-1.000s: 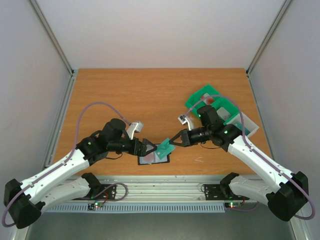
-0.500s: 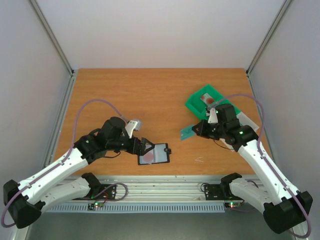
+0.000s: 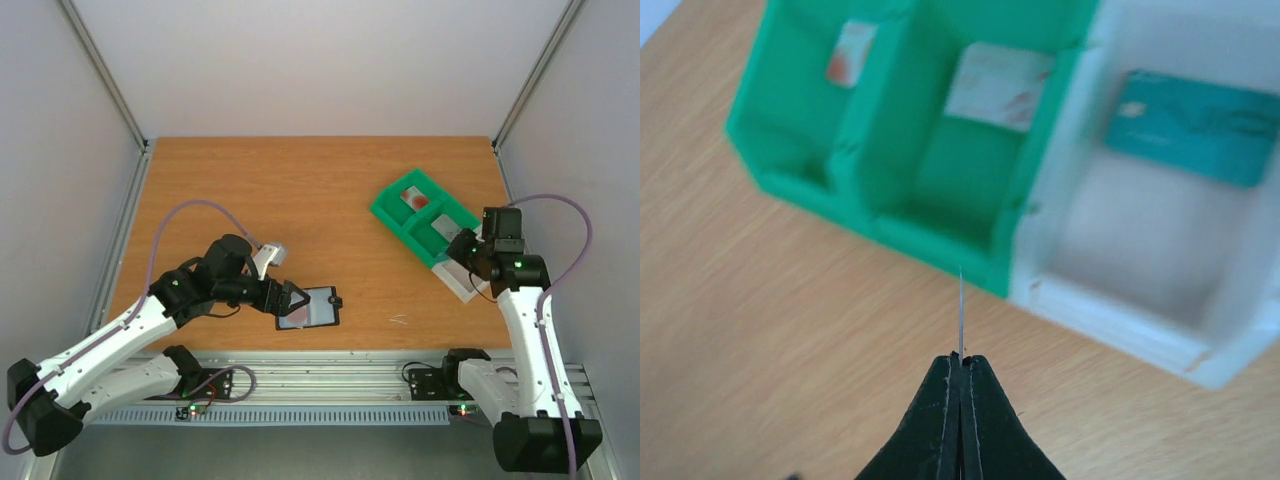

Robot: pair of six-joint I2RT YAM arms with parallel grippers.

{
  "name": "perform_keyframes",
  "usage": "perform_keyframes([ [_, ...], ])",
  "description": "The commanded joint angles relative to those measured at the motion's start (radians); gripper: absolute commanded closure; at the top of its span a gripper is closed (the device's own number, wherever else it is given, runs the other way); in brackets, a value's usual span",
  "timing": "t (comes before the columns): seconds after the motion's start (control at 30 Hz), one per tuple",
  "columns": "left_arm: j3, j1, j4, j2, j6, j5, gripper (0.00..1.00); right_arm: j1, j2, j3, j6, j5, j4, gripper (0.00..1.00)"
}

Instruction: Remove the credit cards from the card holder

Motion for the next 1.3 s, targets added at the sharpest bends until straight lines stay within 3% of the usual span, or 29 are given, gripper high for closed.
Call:
perform_keyframes([
  [0.0, 0.015, -0.001, -0.011, 0.017, 0.024, 0.043, 0.01, -0.127, 0.042, 0.032, -0.018, 0.129, -0.012, 0.99],
  [0.2, 0.008, 0.0, -0.017, 0.006, 0.029, 0.036, 0.01, -0.292, 0.156, -0.022, -0.011, 0.016, 0.146, 0.99],
  [0.57, 0.011, 0.0, -0.023, 0.016, 0.036, 0.042, 0.01, -0.415, 0.371, -0.05, -0.067, -0.072, 0.424, 0.99],
  [0.87, 0.003, 0.0, -0.026, 0.013, 0.036, 0.02, 0.01, -0.442, 0.475, -0.072, -0.135, -0.209, 0.555, 0.99],
  [1.27, 0.005, 0.0, -0.021, 0.021, 0.043, 0.038, 0.01, -0.444, 0.547, -0.071, -0.2, -0.149, 0.567, 0.99],
])
